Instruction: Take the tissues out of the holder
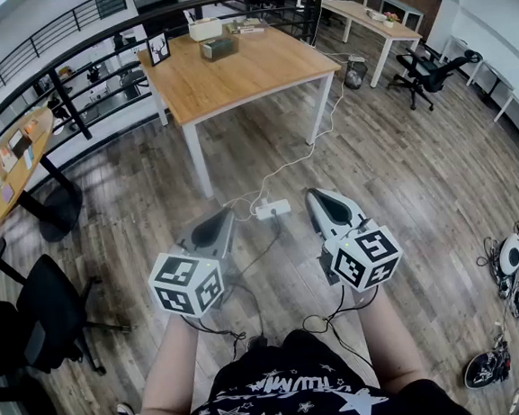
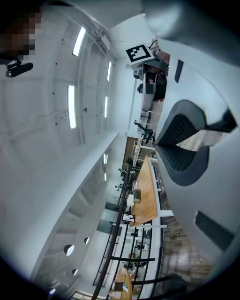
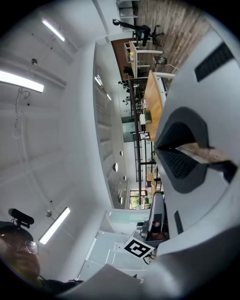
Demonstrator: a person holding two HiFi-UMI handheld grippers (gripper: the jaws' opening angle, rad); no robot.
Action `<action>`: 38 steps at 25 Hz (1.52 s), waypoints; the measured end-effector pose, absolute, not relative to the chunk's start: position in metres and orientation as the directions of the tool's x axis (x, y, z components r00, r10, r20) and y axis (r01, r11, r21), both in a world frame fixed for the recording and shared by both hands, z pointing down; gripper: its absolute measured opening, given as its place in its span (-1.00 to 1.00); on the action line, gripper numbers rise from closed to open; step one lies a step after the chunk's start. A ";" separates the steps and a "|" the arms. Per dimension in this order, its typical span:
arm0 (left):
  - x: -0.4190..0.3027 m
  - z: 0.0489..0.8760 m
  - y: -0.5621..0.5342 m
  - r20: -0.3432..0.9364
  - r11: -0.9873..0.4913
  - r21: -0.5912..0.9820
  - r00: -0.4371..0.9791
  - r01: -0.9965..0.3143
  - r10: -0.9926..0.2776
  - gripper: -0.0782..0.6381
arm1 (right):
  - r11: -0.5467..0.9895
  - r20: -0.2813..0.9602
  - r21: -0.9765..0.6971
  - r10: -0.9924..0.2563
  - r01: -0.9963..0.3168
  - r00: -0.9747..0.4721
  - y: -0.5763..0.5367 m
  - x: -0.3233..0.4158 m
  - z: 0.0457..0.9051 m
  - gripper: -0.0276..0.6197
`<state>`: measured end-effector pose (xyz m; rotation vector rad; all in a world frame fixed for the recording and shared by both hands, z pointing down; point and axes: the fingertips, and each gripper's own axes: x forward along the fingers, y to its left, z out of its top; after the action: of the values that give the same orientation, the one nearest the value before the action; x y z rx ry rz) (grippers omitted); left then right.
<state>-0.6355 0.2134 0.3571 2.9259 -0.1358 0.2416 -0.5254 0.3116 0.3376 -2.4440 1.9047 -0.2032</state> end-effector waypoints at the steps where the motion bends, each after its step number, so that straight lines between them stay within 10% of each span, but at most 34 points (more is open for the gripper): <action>1: -0.636 0.357 0.215 0.169 -0.975 0.194 0.983 -0.105 -0.073 -0.74 | -0.248 0.079 -0.109 -0.967 -0.963 0.241 0.313 -0.527 0.337 -0.86; 38: -0.499 0.364 0.341 0.207 -0.943 0.269 0.968 -0.197 -0.143 -0.74 | -0.135 0.018 -0.218 -0.991 -0.967 0.134 0.426 -0.407 0.340 -0.86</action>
<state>-0.4991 0.3408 0.3637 2.8264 -0.2495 0.2670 -0.4074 0.4260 0.3400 -2.2449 1.9580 -0.2370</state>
